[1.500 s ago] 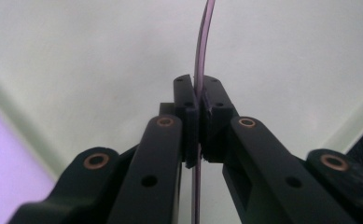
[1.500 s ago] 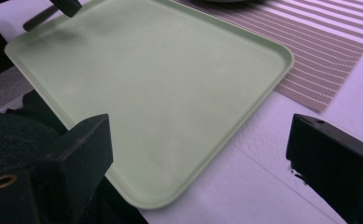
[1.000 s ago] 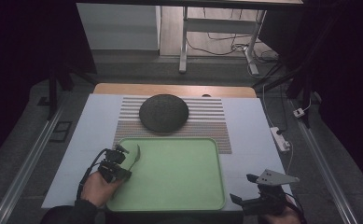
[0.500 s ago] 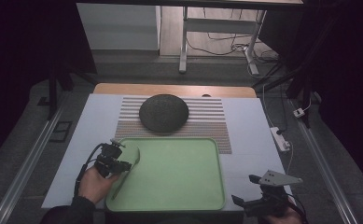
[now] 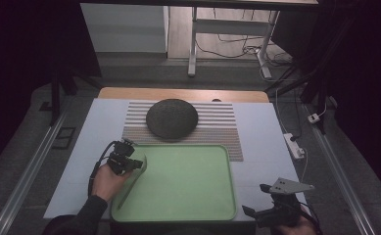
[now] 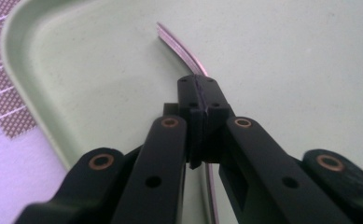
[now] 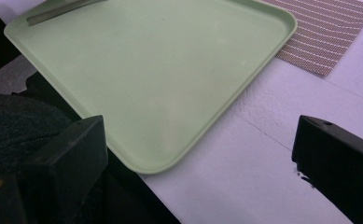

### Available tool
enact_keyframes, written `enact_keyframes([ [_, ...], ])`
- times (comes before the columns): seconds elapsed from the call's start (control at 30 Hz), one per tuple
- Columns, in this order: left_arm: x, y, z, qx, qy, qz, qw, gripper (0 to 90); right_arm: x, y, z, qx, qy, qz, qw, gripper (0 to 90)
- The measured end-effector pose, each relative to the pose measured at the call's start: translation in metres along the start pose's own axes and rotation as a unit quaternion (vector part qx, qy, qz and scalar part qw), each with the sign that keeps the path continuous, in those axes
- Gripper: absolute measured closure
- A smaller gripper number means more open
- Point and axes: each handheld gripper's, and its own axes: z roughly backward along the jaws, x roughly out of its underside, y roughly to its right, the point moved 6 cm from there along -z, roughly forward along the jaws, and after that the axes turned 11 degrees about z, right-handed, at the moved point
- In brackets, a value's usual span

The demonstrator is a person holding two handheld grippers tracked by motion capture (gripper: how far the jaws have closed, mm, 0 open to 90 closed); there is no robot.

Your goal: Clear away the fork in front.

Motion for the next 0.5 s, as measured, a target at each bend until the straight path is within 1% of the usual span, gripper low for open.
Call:
enact_keyframes([
  [0.17,-0.001,0.006,-0.002,0.006,-0.001,-0.006,1.0,88.6,0.0,-0.001,-0.001,-0.002,-0.004,0.004,1.0,3.8],
  [0.23,0.0,0.009,-0.002,0.012,-0.001,-0.008,0.9999,88.6,0.0,-0.001,-0.001,-0.003,-0.004,0.004,1.0,3.9],
  [0.33,0.001,0.014,-0.005,0.025,-0.008,-0.014,0.9996,88.6,0.0,-0.001,-0.001,-0.003,-0.004,0.003,1.0,4.0],
  [0.43,0.003,0.02,-0.009,0.024,-0.018,-0.025,0.9993,88.6,0.0,-0.001,-0.001,-0.003,-0.004,0.004,1.0,4.1],
  [0.5,0.003,0.021,-0.008,0.02,-0.015,-0.032,0.9992,88.6,0.0,-0.001,-0.001,-0.004,-0.004,0.003,1.0,4.1],
])
